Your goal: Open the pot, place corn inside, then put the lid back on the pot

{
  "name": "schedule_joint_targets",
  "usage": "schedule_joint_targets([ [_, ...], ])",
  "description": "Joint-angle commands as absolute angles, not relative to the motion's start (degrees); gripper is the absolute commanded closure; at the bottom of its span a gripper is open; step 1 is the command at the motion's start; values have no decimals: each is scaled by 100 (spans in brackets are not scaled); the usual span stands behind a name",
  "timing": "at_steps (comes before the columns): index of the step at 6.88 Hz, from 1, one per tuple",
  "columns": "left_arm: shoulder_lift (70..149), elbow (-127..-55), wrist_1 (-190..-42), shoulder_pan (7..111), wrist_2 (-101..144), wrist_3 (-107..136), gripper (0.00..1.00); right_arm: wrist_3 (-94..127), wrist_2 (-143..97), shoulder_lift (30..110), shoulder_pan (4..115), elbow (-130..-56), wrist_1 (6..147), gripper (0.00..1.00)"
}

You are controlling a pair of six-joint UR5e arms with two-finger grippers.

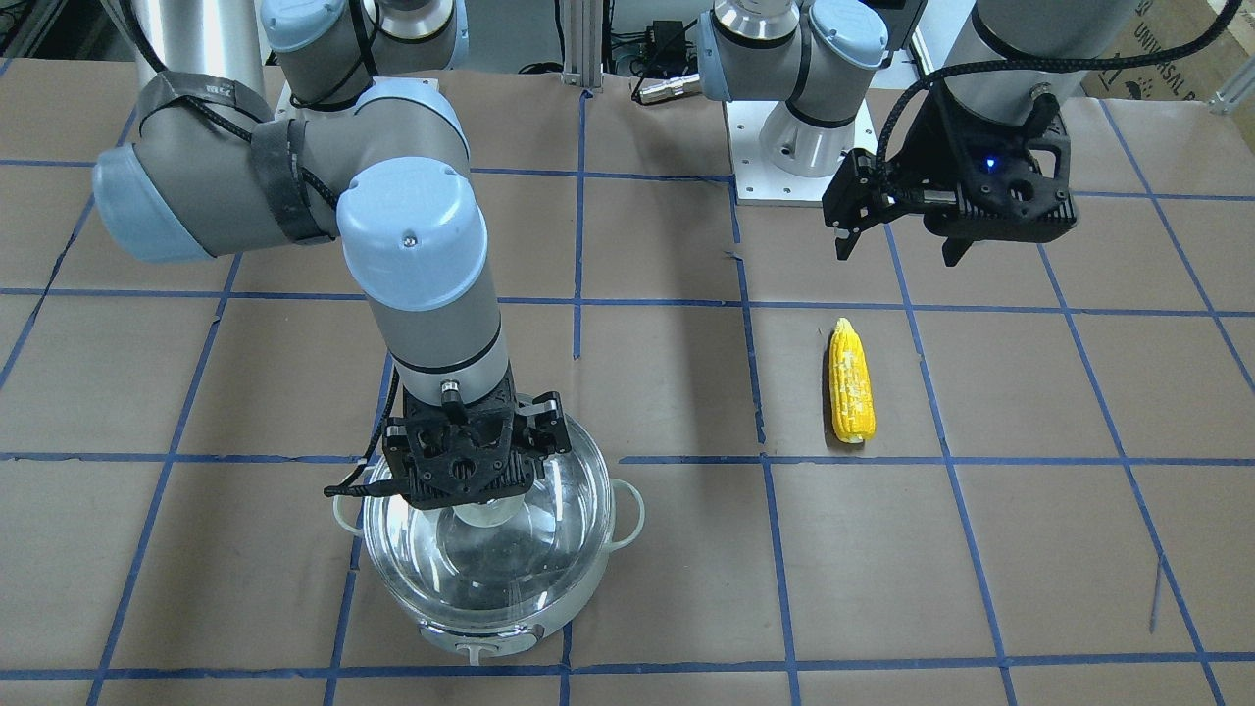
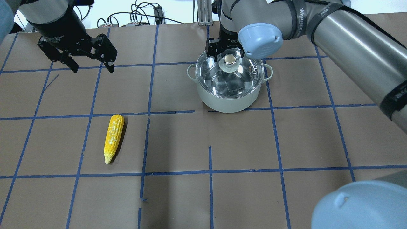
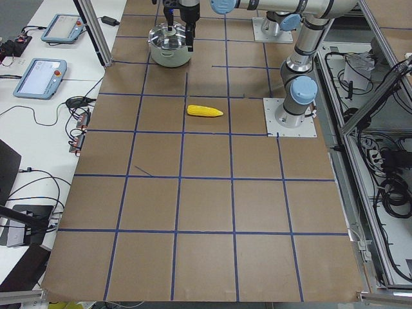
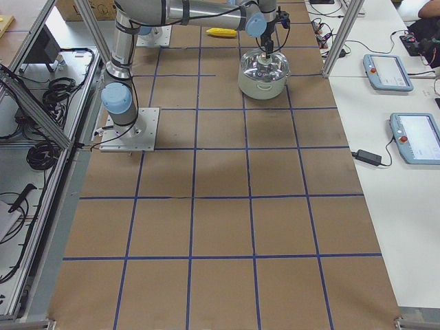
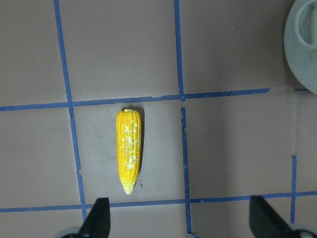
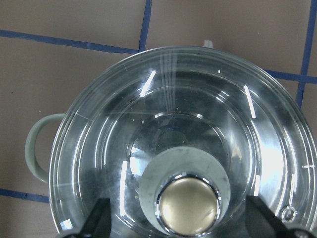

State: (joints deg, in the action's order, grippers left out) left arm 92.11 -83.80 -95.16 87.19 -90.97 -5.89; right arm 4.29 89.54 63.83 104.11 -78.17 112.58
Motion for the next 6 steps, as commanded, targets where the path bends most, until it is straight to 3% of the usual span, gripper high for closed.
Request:
schedule_joint_targets([
  [1, 9211, -8385, -9519, 8719, -9097, -589, 0, 387, 8965, 6275, 10424, -7813, 11250, 8],
  [4, 9211, -8385, -9519, 8719, -9097, -589, 0, 159, 8974, 6284, 10398, -7840, 11215, 14],
  [6, 9211, -8385, -9527, 8719, -9097, -589, 0, 123, 8982, 6275, 10380, -7849, 11206, 35],
])
